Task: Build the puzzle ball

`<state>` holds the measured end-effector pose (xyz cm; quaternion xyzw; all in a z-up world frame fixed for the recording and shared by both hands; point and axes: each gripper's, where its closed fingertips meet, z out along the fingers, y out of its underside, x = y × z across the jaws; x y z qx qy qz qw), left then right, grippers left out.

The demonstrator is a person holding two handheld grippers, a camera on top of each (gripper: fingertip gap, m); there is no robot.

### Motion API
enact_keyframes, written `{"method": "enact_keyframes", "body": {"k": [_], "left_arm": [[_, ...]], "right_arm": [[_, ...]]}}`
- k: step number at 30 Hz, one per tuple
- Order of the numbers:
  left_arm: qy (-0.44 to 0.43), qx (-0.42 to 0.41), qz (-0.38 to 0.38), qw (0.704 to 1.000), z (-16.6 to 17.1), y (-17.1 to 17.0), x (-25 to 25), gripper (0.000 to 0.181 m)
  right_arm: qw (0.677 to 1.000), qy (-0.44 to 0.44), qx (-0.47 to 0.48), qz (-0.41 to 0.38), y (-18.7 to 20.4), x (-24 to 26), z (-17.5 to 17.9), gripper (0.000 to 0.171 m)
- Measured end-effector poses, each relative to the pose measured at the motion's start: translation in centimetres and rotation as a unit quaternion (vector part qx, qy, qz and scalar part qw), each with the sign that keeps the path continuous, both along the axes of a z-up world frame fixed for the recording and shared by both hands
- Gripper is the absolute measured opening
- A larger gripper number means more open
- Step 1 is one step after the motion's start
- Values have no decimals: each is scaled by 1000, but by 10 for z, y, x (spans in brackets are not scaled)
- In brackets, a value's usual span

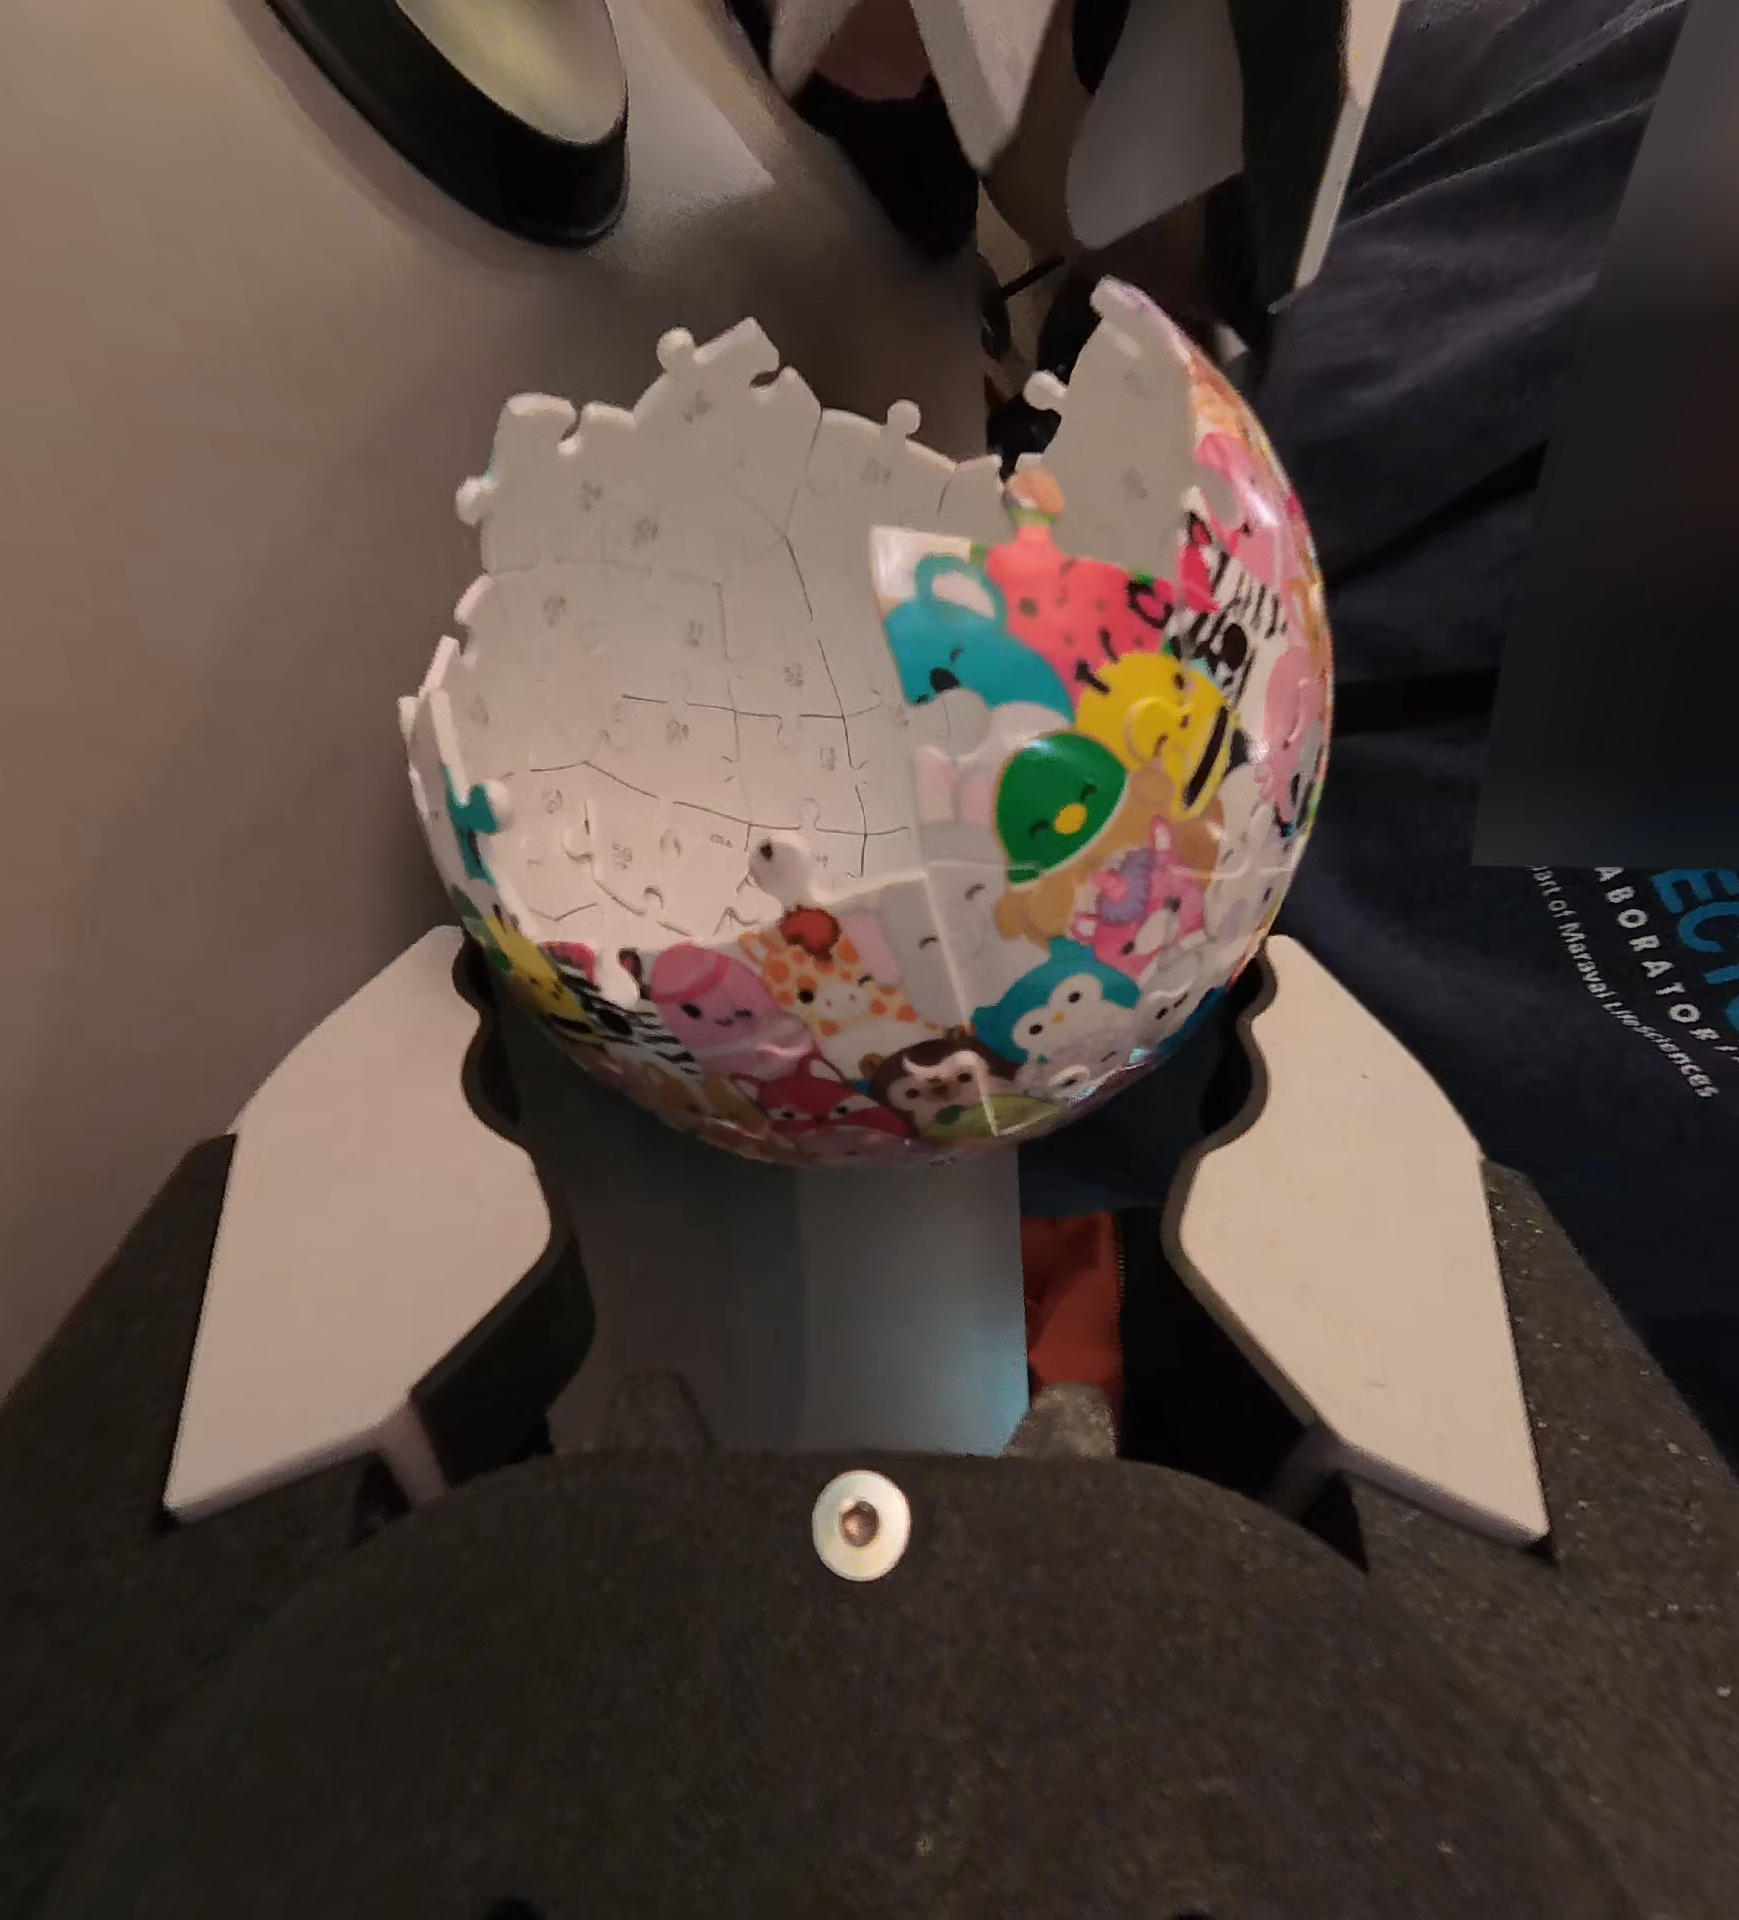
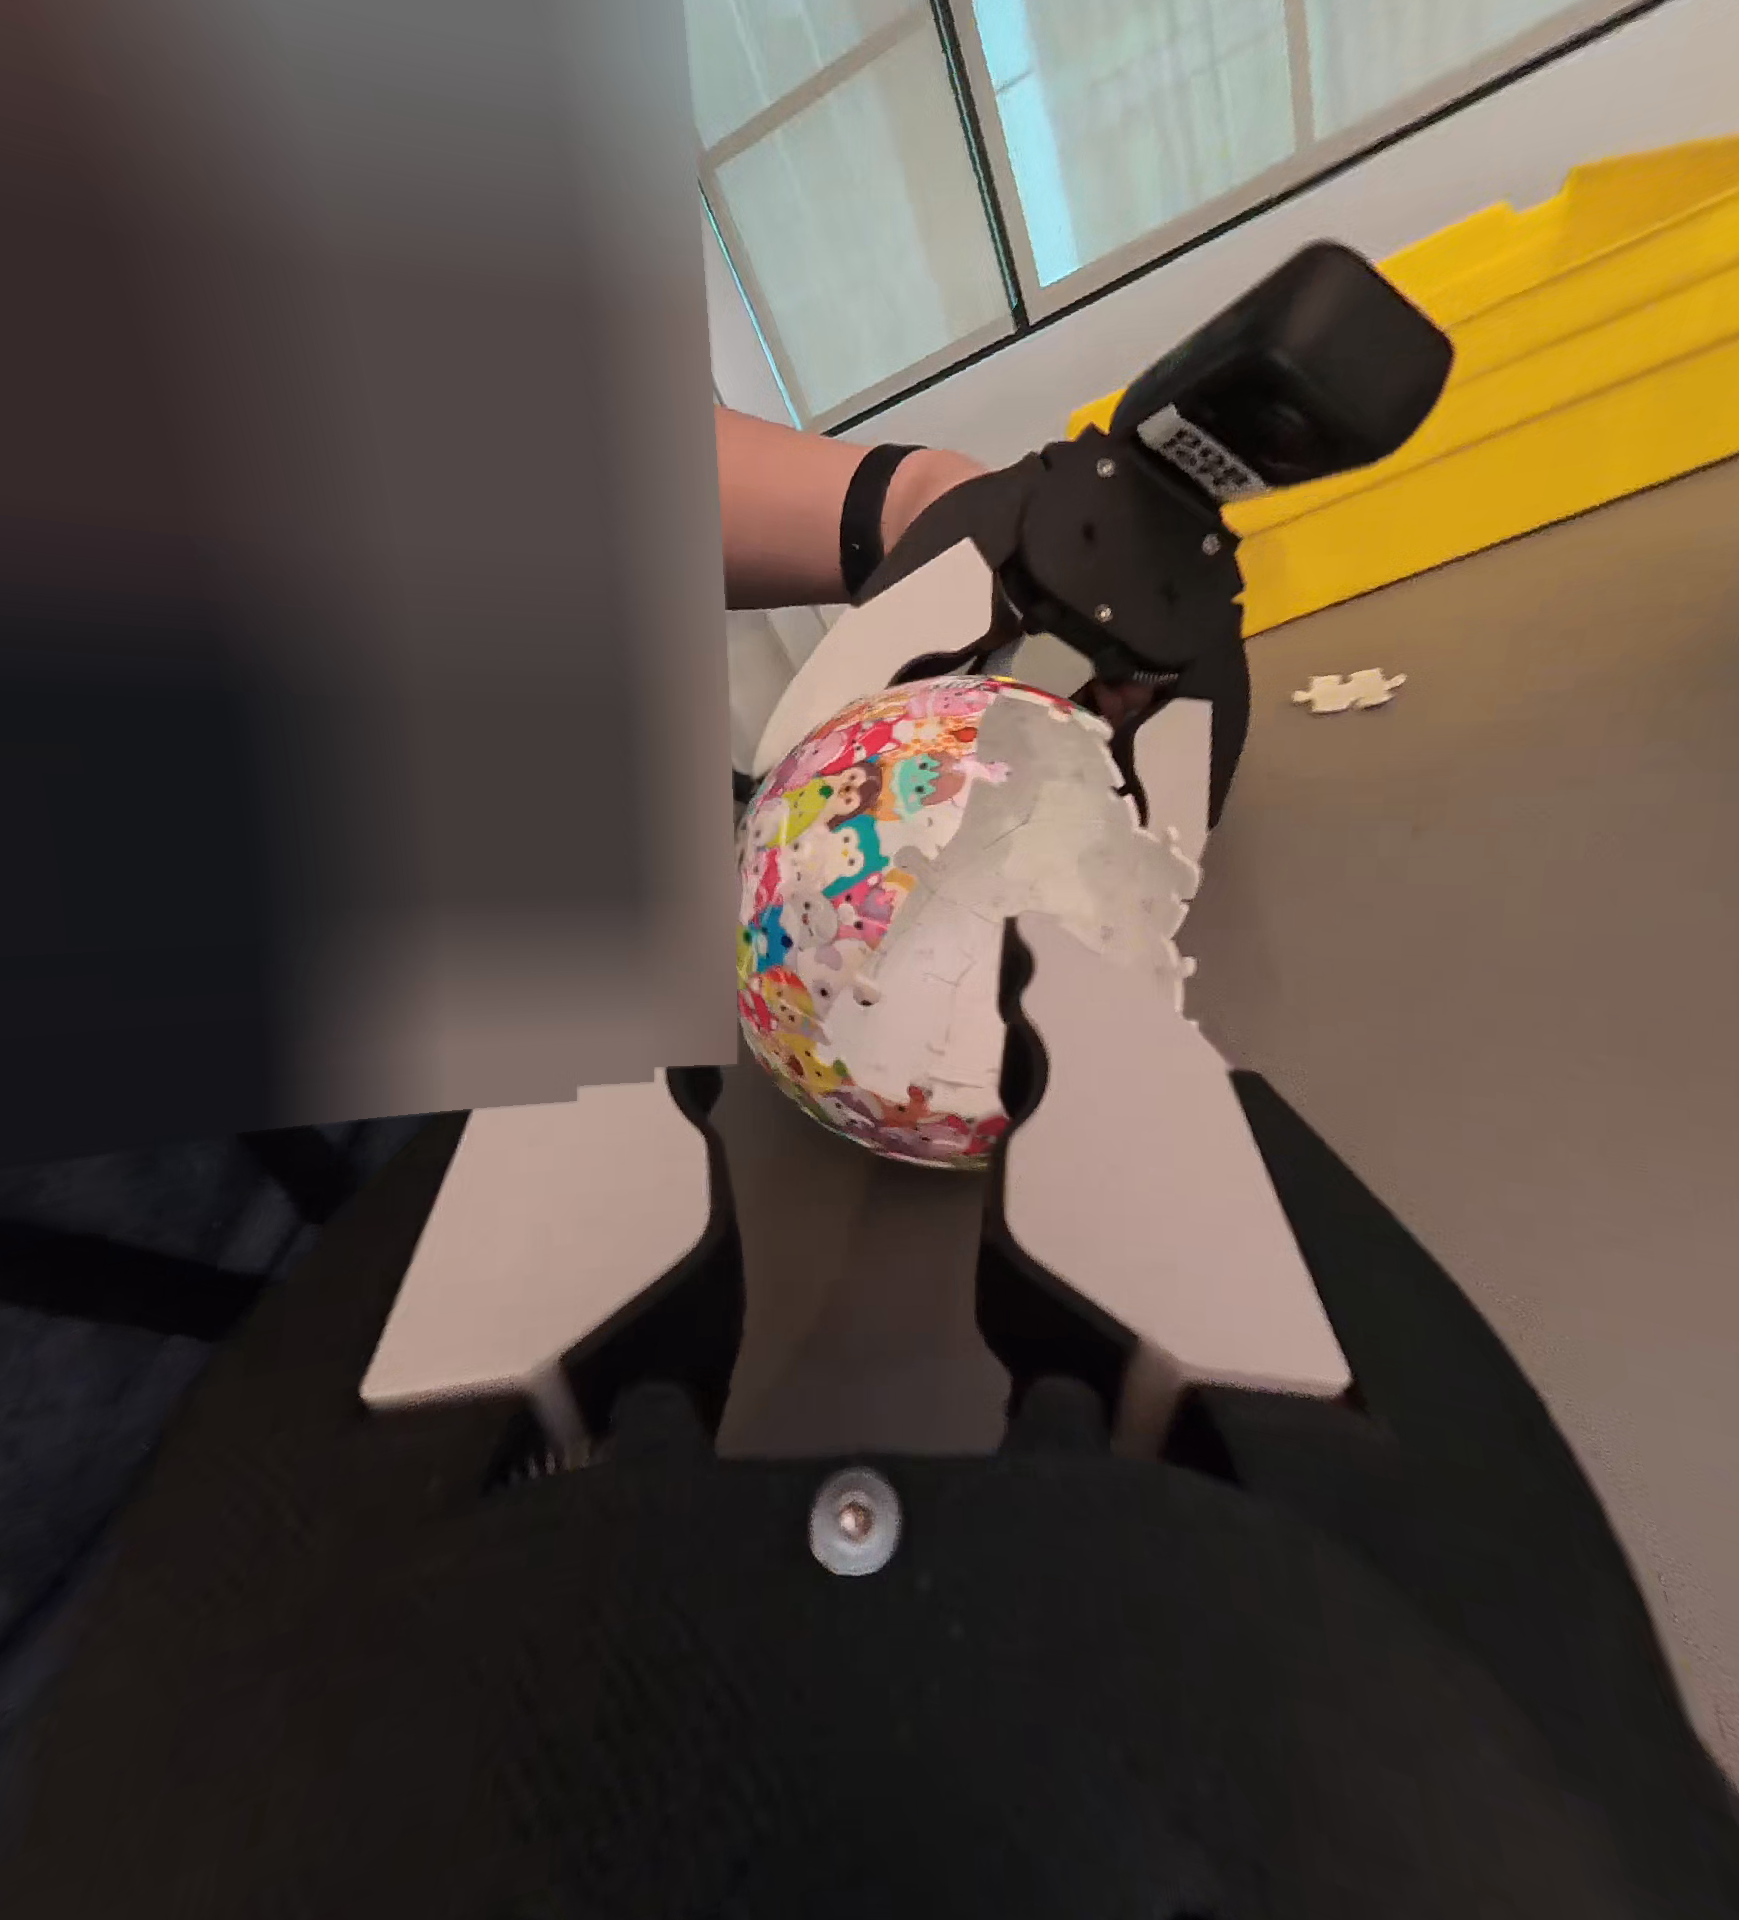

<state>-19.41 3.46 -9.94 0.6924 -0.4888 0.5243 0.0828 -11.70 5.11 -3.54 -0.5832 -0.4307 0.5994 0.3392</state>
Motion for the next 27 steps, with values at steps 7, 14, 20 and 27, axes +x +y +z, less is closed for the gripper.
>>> {"method": "enact_keyframes", "body": {"k": [7, 14, 20, 27], "left_arm": [[-2, 65, -7, 998, -4, -11, 2, 130], [-13, 147, -12, 989, -6, -21, 7, 130], [-9, 198, -30, 980, -8, -28, 7, 129], [-10, 230, -51, 972, -7, -30, 10, 129]], "right_arm": [[995, -64, -49, 56, -25, -16, -4, 48], [978, -150, -89, 113, -60, -27, -21, 47], [973, -154, -103, 135, -71, -26, -16, 31], [962, -142, -140, 188, -82, -28, -15, 19]]}}
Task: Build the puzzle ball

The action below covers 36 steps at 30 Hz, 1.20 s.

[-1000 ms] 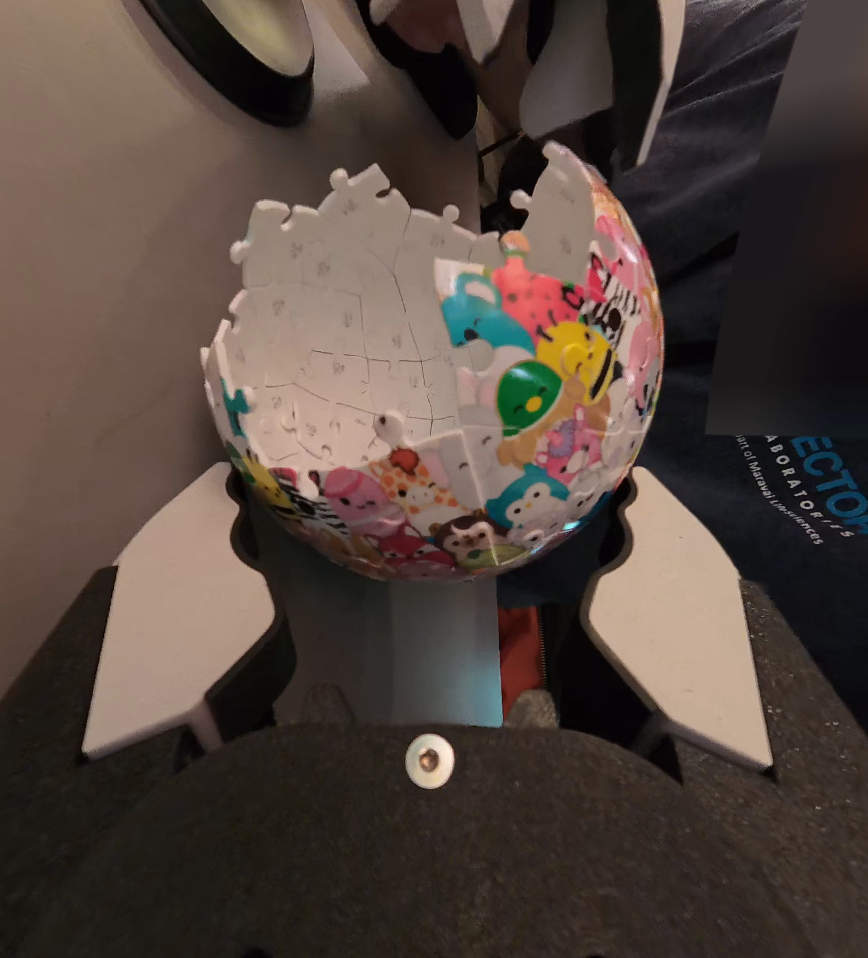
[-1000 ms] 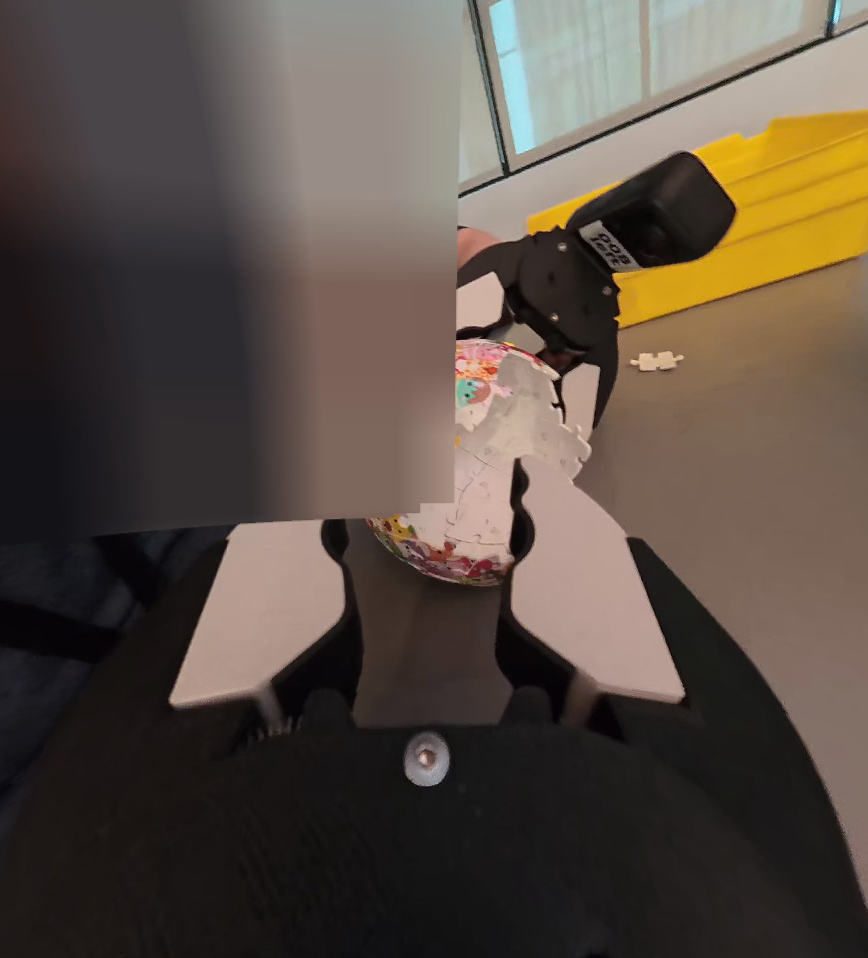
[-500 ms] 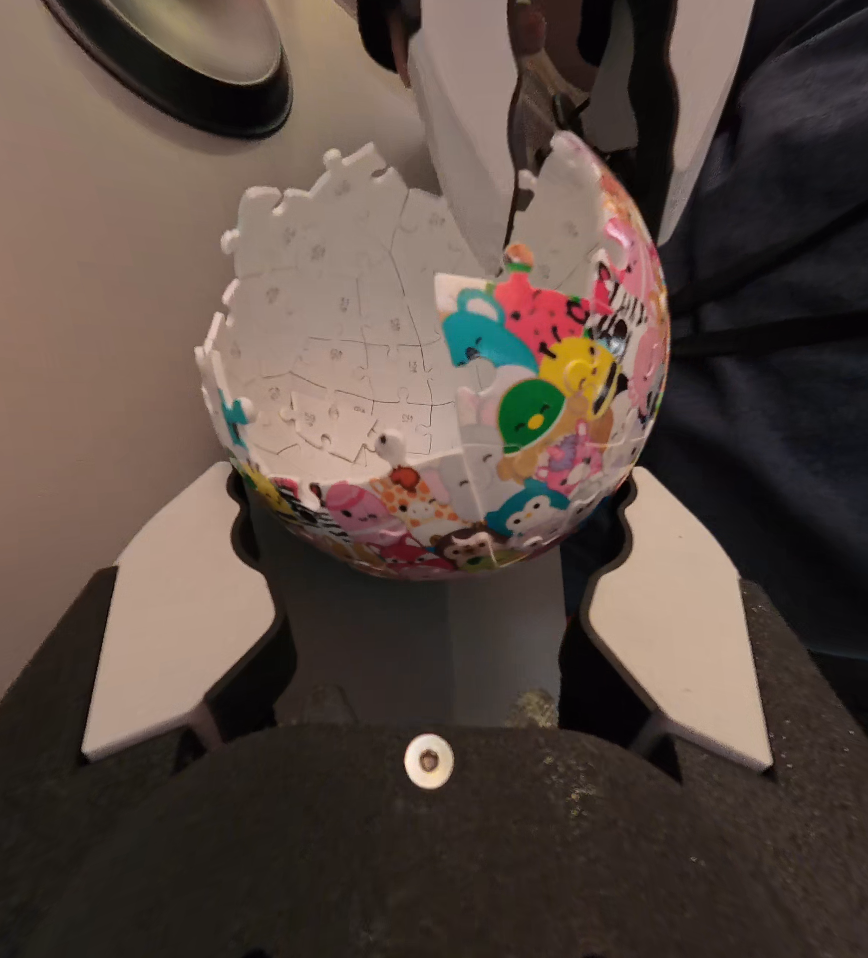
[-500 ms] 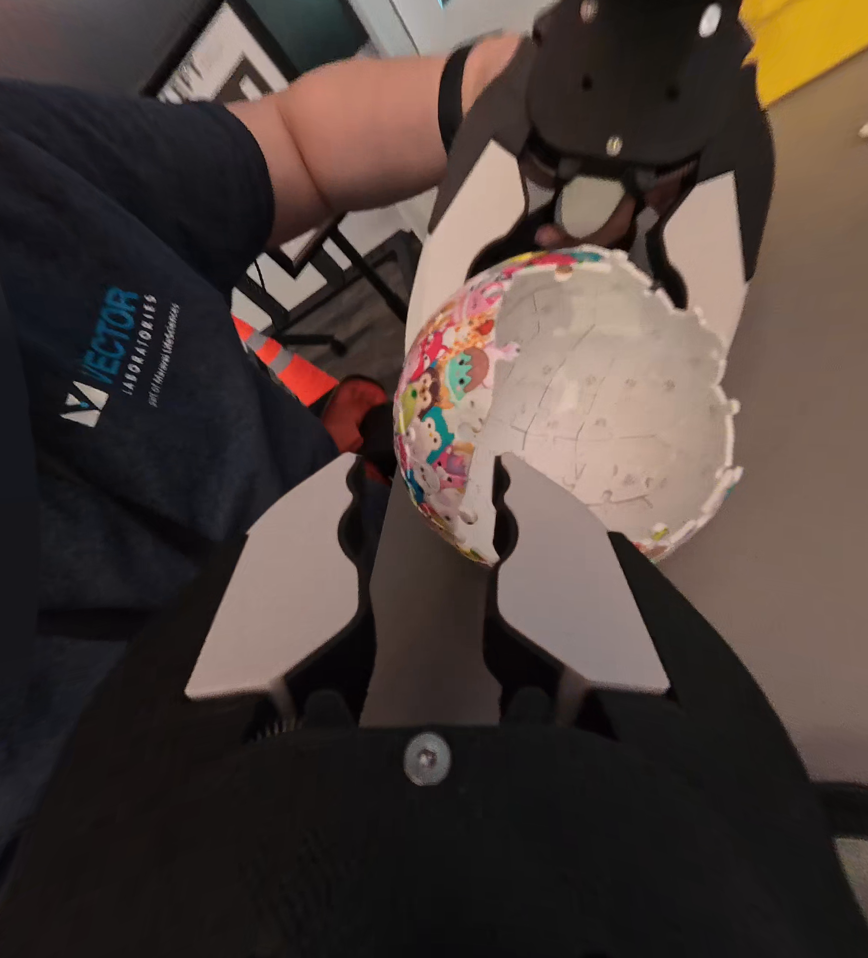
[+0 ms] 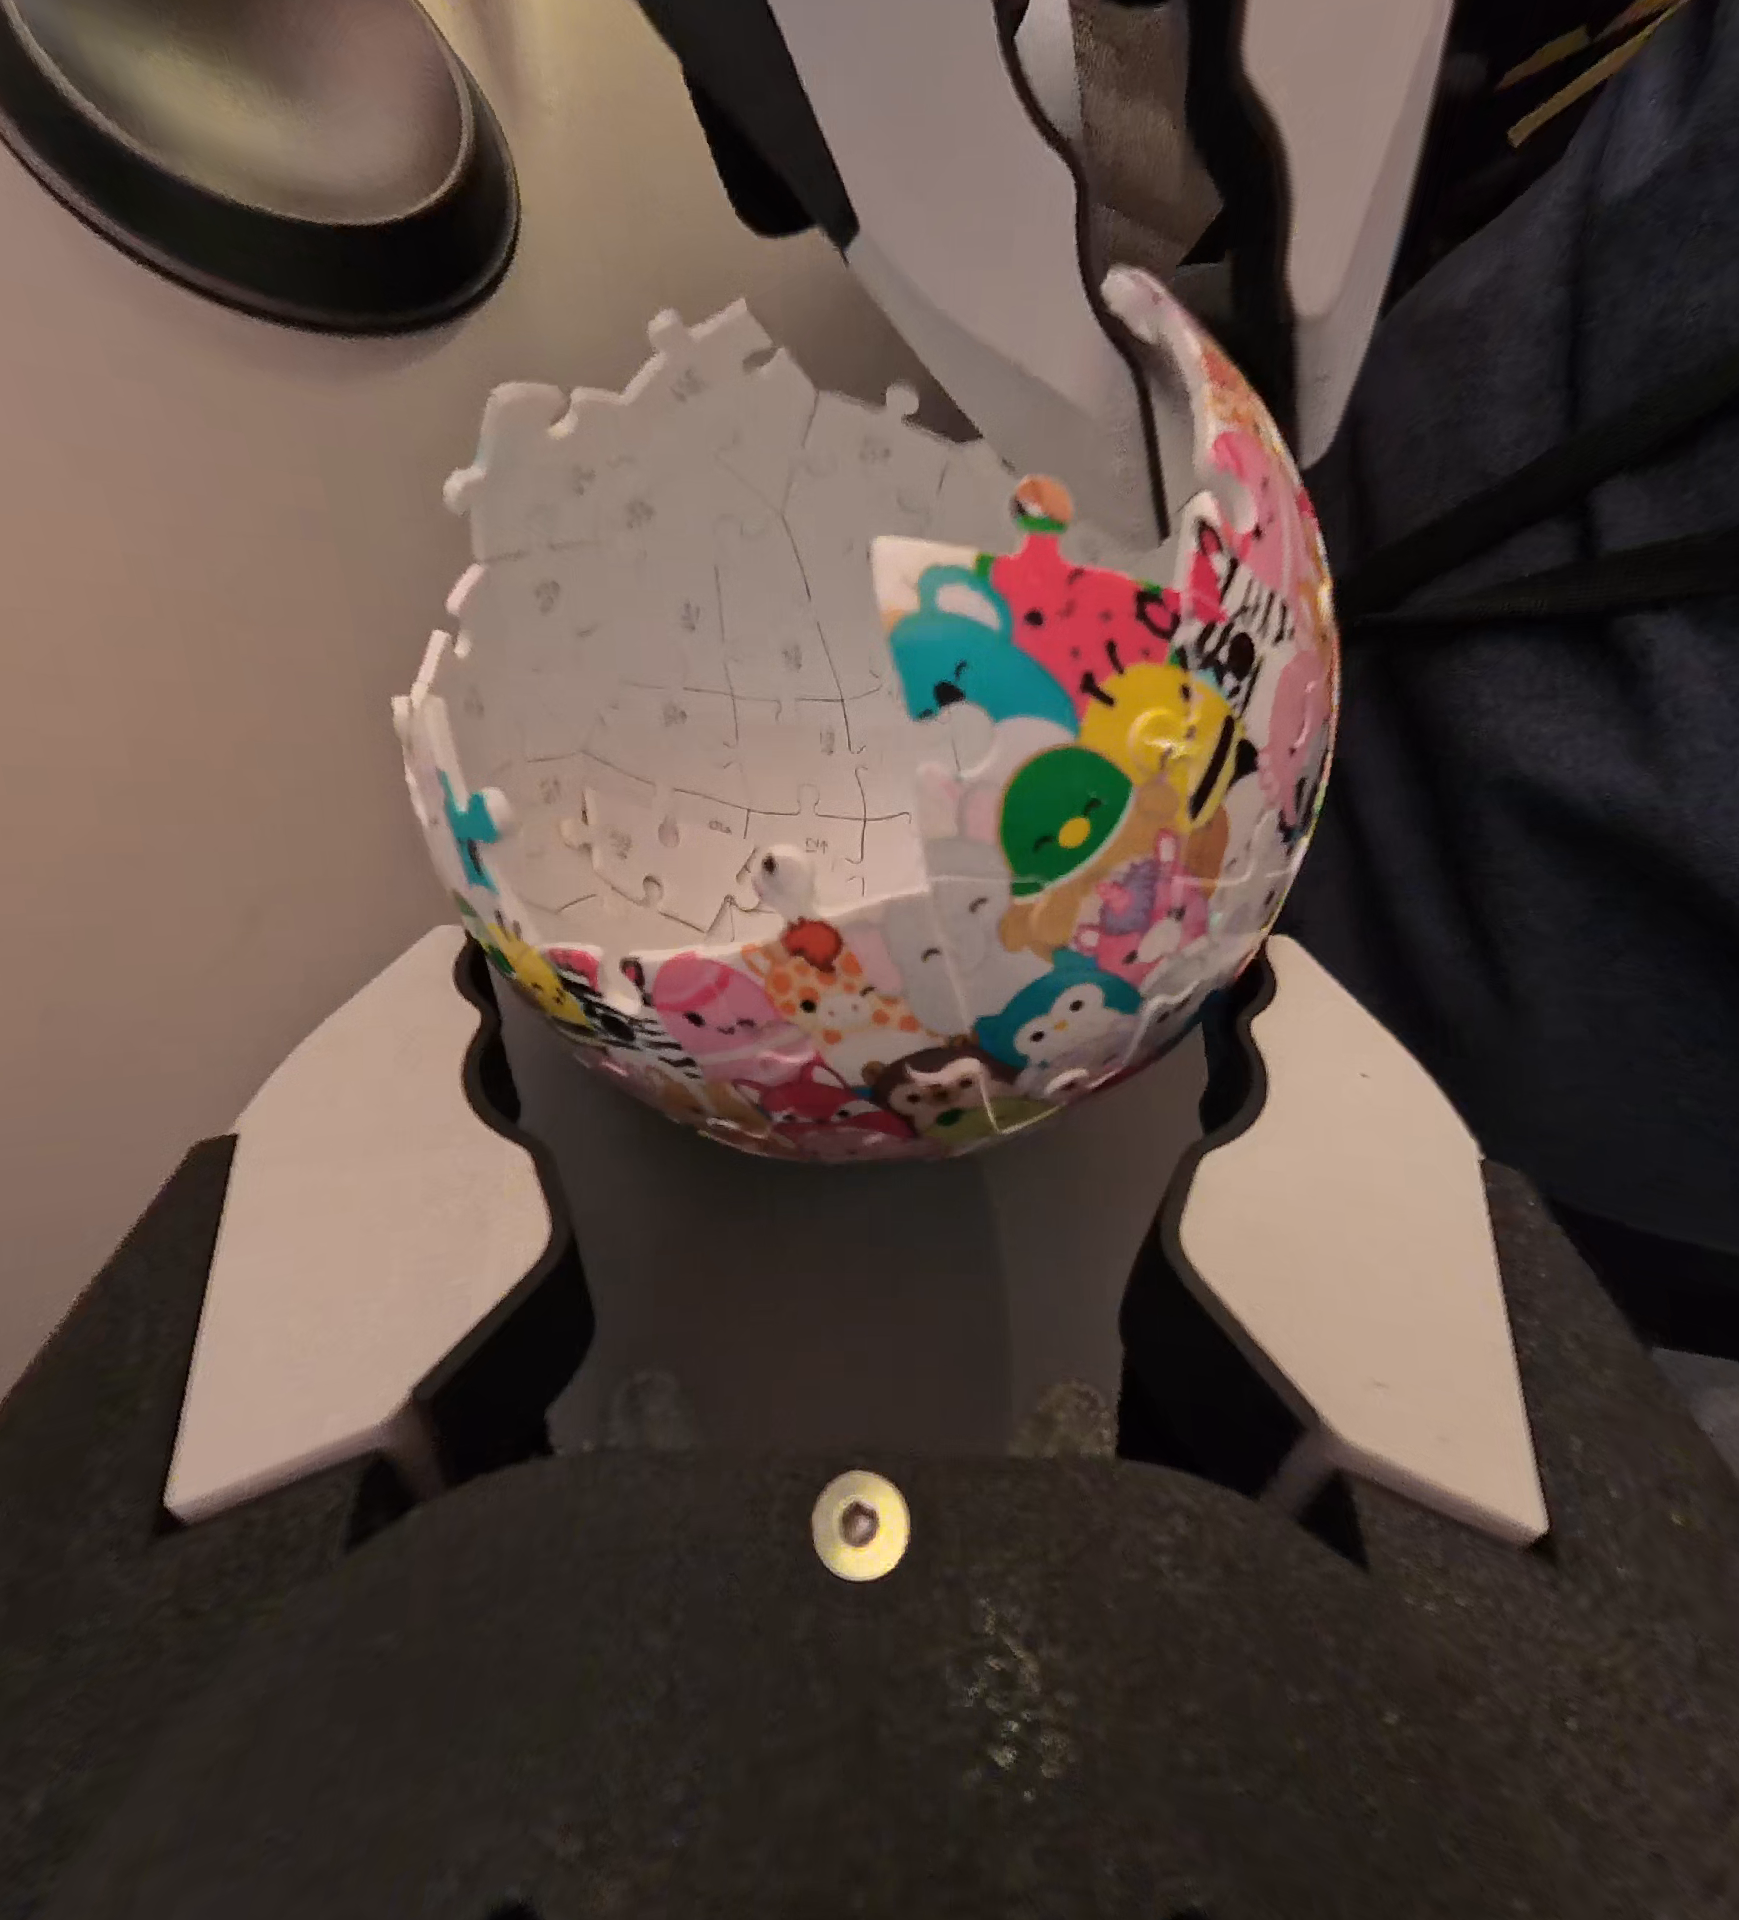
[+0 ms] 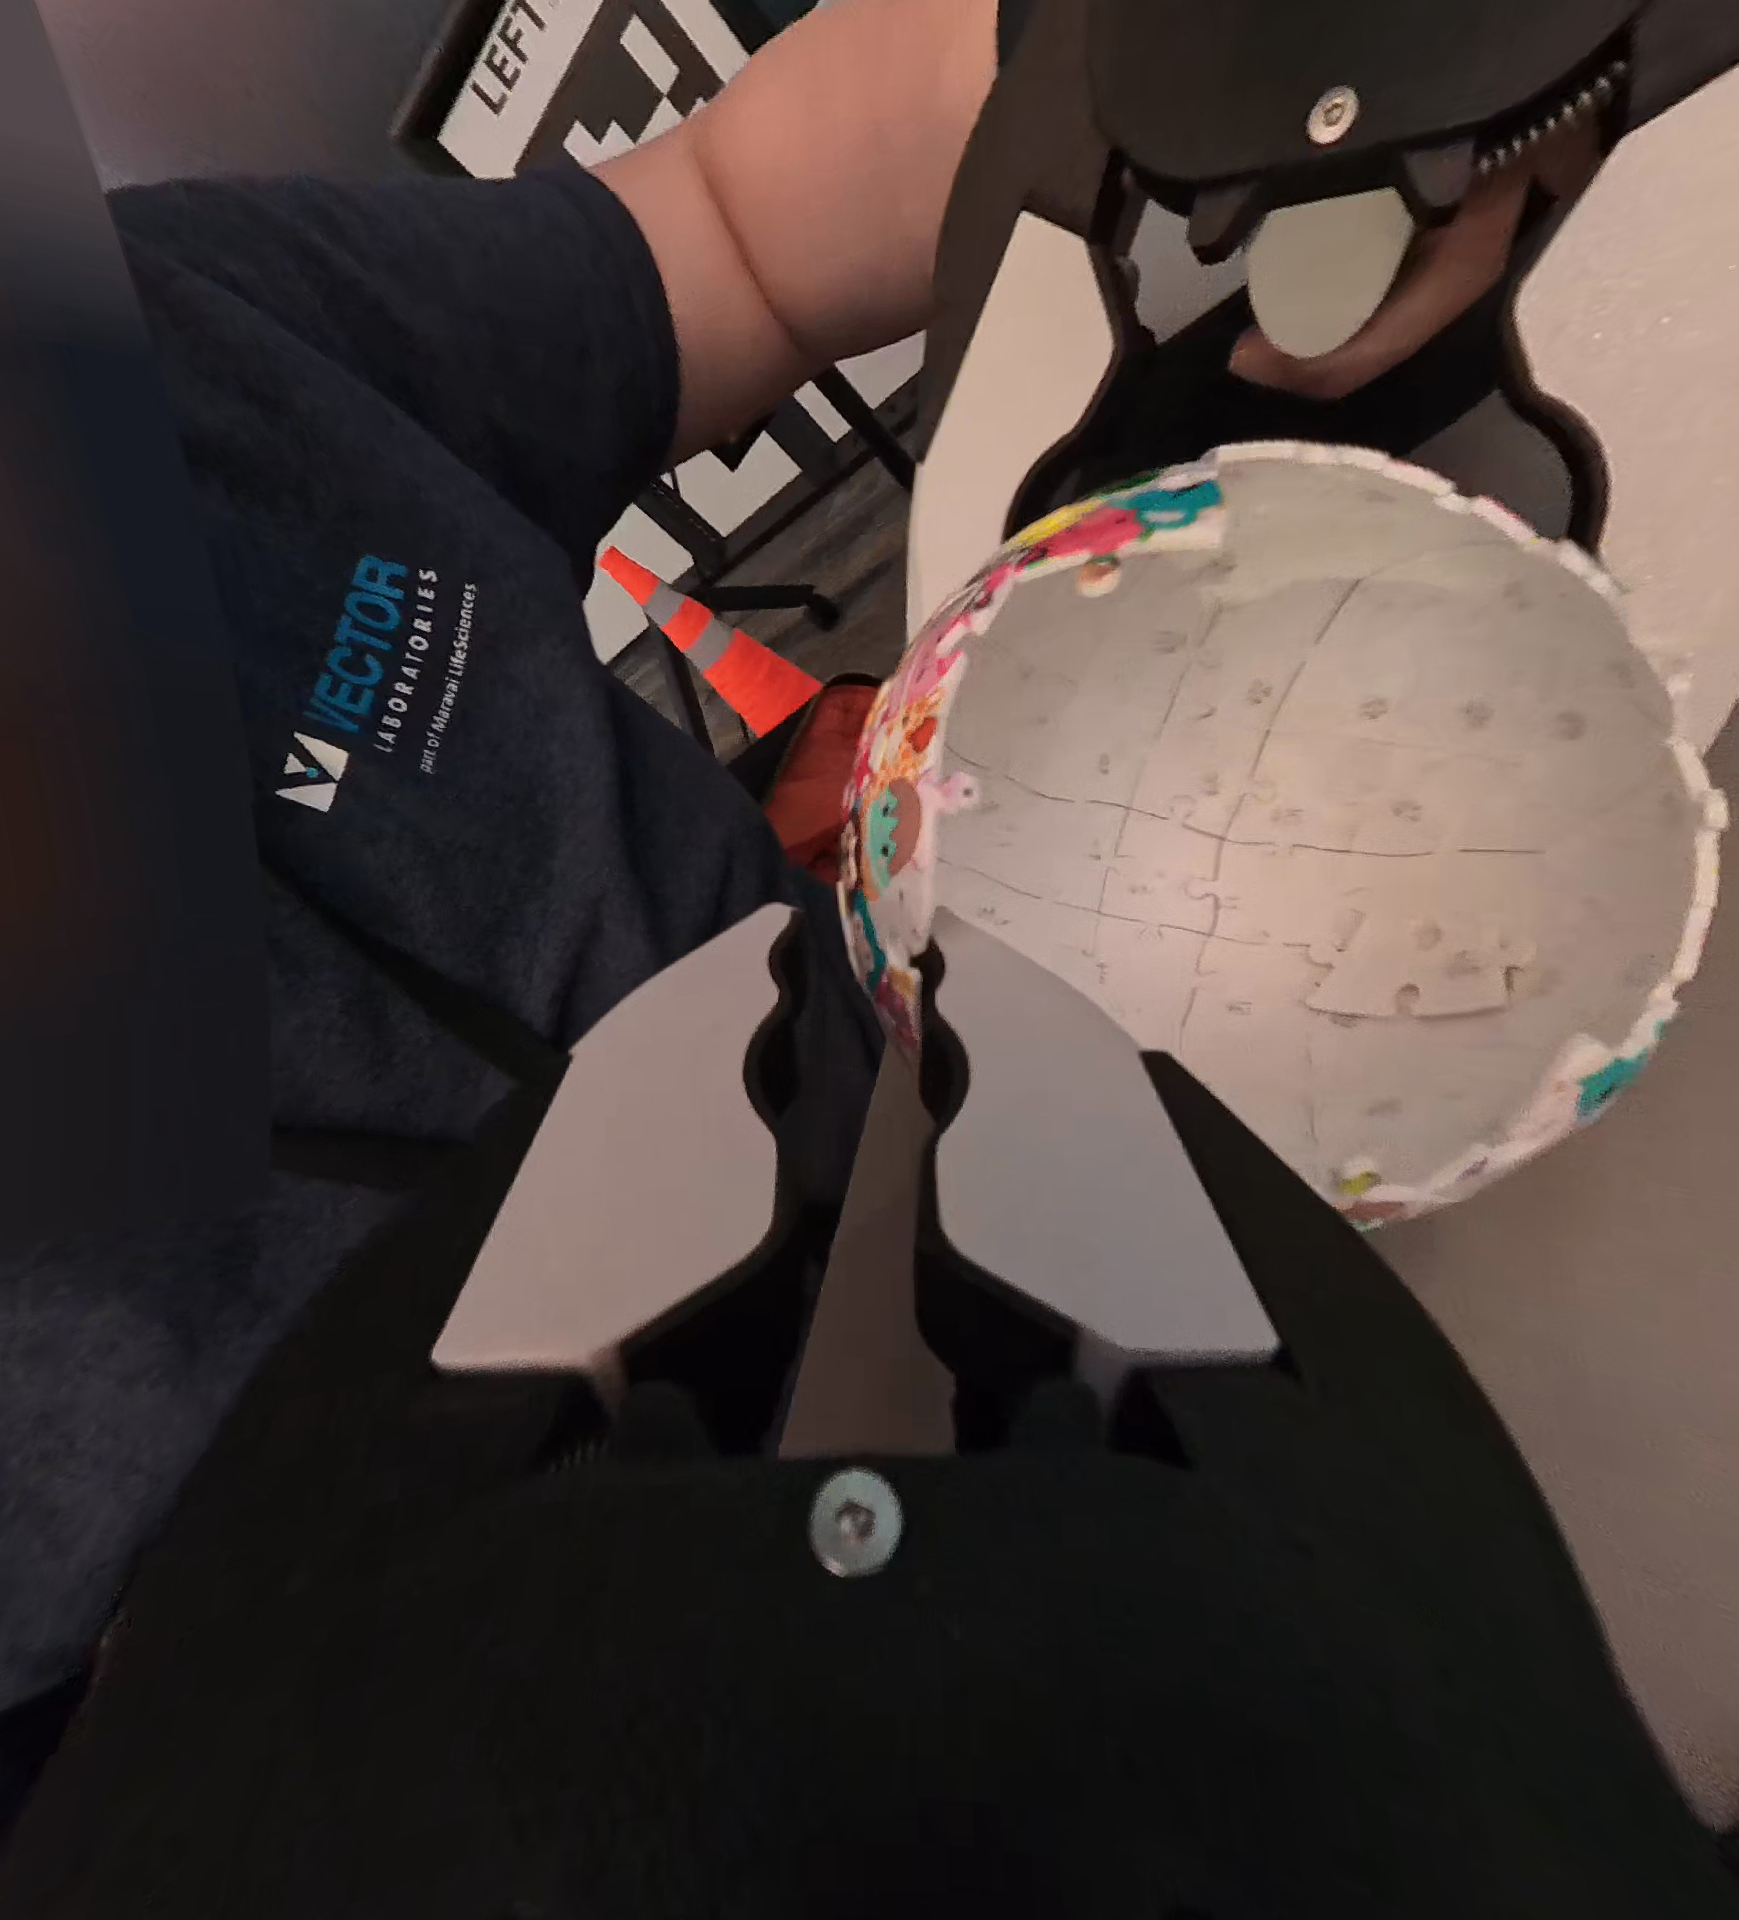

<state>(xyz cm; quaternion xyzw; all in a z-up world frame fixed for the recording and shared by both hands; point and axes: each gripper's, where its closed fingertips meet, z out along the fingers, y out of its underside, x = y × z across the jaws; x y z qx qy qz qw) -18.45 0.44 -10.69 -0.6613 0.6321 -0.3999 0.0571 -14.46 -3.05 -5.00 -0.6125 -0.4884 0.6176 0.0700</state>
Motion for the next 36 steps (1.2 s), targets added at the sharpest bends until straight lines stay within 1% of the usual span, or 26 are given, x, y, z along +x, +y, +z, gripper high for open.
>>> {"method": "enact_keyframes", "body": {"k": [3, 9, 16, 19, 22, 26, 30, 32, 36], "left_arm": [[1, 7, -6, 1000, 0, 0, 0, 129], [-1, -3, -5, 1000, 1, 1, 0, 128], [-3, -5, -5, 1000, 1, 2, 1, 127], [-6, -6, -1, 1000, 2, 4, 1, 117], [-10, -18, 2, 1000, 4, 4, 3, 117], [-23, -30, 13, 999, 4, 5, 7, 120], [-34, -44, 43, 998, 5, 1, 11, 145], [-29, -35, 80, 996, 0, 1, 14, 145], [-26, 23, 156, 987, -10, 8, 20, 145]], "right_arm": [[1000, -6, -4, 15, -2, 0, -3, 11], [1000, -12, -4, 26, -2, 1, -3, 13], [999, -15, -12, 30, -2, 1, -3, 8], [999, -13, -13, 38, -6, 0, -2, 4], [999, -15, 13, 35, -6, 0, -1, 3], [999, -15, 15, 31, -5, 0, 0, 3], [1000, -14, 17, 22, -2, 1, 0, 3], [1000, -15, 15, 20, 0, 2, 0, 3], [1000, -4, -5, 8, 3, 2, 2, 3]]}}
